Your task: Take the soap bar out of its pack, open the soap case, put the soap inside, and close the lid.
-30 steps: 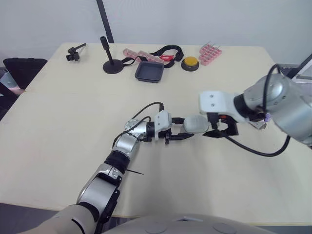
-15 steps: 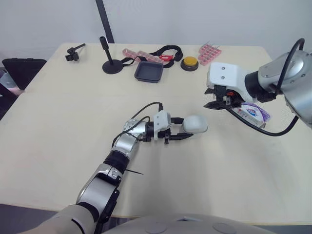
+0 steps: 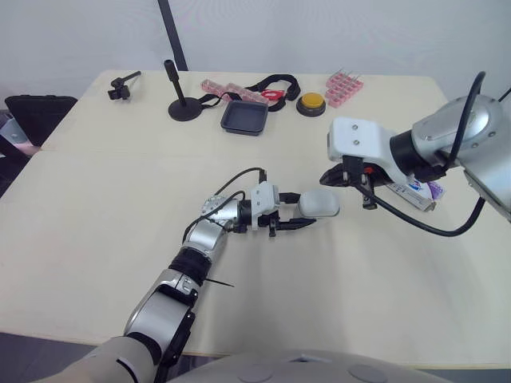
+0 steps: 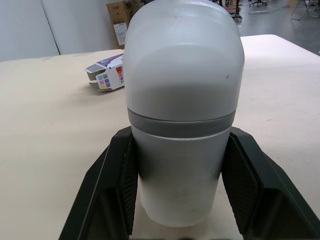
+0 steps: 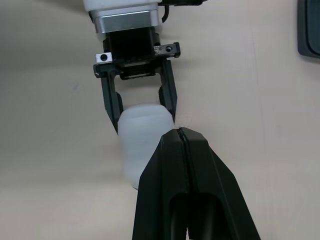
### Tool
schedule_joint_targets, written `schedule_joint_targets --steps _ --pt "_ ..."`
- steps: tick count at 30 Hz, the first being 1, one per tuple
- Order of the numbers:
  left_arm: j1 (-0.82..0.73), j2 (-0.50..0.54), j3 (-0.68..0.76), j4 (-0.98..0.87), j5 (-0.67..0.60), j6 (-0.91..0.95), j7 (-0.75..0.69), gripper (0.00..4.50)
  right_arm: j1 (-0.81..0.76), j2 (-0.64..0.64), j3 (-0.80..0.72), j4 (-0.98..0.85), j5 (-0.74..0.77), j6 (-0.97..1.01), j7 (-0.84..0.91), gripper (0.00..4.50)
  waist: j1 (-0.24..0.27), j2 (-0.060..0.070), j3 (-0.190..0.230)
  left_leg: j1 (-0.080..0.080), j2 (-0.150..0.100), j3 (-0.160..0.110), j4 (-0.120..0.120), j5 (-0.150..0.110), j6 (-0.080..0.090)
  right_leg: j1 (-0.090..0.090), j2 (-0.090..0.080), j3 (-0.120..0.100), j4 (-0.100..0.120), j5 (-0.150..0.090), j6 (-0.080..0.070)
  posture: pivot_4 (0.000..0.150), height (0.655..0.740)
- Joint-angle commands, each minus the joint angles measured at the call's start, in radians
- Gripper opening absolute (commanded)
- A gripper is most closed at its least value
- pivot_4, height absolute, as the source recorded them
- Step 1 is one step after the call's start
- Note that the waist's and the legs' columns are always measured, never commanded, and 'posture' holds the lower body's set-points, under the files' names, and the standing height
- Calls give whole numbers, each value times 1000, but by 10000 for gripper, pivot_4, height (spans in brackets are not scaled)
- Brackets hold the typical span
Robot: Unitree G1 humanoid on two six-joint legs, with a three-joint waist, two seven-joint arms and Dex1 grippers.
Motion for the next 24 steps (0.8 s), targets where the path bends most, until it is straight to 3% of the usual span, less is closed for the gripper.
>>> schedule_joint_targets --steps 1,24 --pt "10 5 11 -19 -10 -15 3 18431 10 -13 -28 -21 24 -8 -4 174 0 0 0 0 0 0 0 0 0 0 0 0 0 0 0 1500 7400" --pt "21 15 7 -41 -9 -12 6 18431 87 -29 49 -2 -16 -78 -49 174 -3 0 0 1 0 0 0 0 0 1 0 0 0 0 0 1500 7400"
